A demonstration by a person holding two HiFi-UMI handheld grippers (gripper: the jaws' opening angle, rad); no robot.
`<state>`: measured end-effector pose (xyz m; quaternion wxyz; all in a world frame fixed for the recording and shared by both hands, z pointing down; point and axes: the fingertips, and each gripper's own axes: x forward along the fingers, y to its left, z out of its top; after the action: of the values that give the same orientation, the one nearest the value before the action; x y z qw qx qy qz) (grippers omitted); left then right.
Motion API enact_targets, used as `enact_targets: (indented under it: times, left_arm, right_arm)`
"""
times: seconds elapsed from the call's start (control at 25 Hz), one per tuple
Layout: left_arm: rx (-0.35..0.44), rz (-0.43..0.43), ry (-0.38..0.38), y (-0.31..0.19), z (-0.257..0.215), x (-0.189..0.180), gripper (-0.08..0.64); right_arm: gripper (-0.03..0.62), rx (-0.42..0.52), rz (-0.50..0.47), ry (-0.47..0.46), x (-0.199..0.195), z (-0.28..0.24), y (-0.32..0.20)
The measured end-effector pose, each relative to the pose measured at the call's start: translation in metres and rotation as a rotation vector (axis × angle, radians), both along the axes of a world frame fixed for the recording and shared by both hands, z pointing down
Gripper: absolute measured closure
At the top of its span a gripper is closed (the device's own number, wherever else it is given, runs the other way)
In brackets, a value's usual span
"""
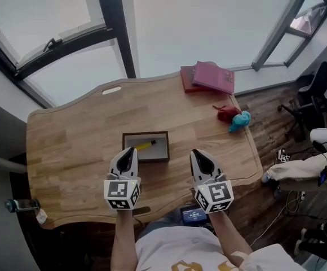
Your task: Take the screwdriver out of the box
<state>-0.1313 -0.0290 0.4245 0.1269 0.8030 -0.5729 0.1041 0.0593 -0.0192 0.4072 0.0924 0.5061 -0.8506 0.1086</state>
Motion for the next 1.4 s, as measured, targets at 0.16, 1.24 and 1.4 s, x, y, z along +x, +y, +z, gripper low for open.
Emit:
enact_targets:
  times: [0.16,1.24,1.4]
  left_arm:
    - [-0.004,-0.004,-0.016,-0.008,0.004,-0.001,0.546]
    - [-0.227,0.102,-0.134,-0.045,0.086,0.006,0.492]
    - [-0.281,0.158,-0.177,-0.052,0.101,0.008,0.488]
  right_arm:
    - [0.56,0.002,-0.009,-0.012,-0.003,0.003,-0.007]
    - [0.56,-0.133,-0.031,0.004,-0.006,0.064,-0.039]
    - [0.56,-0.153,-0.041,0.009,-0.008,0.072,-0.049]
